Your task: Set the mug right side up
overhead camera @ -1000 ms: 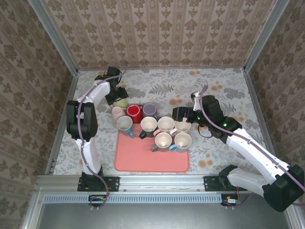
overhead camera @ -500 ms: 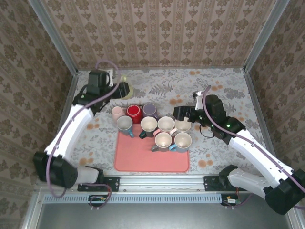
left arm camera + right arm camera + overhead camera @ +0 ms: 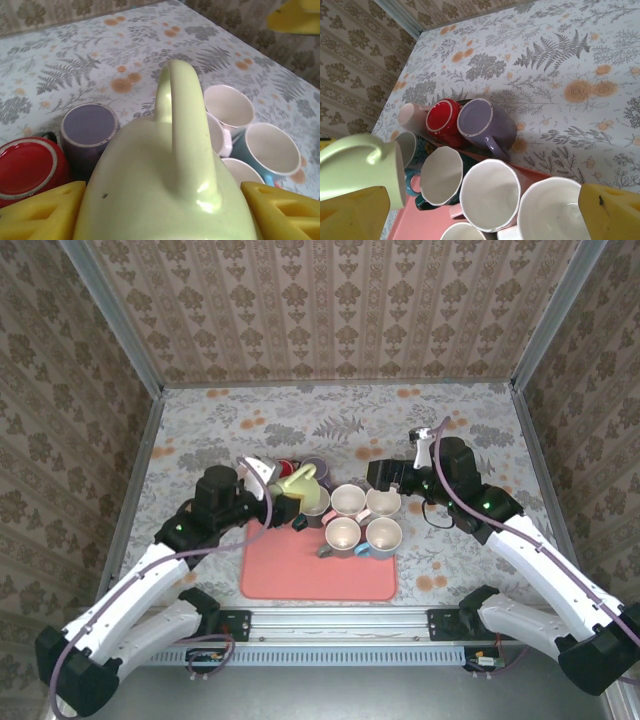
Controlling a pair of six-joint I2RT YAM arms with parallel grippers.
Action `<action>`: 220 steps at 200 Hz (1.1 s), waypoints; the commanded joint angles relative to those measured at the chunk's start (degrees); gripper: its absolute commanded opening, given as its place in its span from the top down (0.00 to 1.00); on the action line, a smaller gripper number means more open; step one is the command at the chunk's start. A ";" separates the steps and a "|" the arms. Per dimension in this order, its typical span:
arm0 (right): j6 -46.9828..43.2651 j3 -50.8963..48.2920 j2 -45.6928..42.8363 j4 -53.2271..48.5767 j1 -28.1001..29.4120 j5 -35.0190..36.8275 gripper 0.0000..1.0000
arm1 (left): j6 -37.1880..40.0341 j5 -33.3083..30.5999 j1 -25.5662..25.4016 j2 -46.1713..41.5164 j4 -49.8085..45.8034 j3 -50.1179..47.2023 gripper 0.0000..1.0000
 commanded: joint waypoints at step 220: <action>40.58 -1.62 6.93 20.63 4.59 -23.91 0.18 | 63.11 -31.13 -20.96 -8.70 14.26 -2.18 0.76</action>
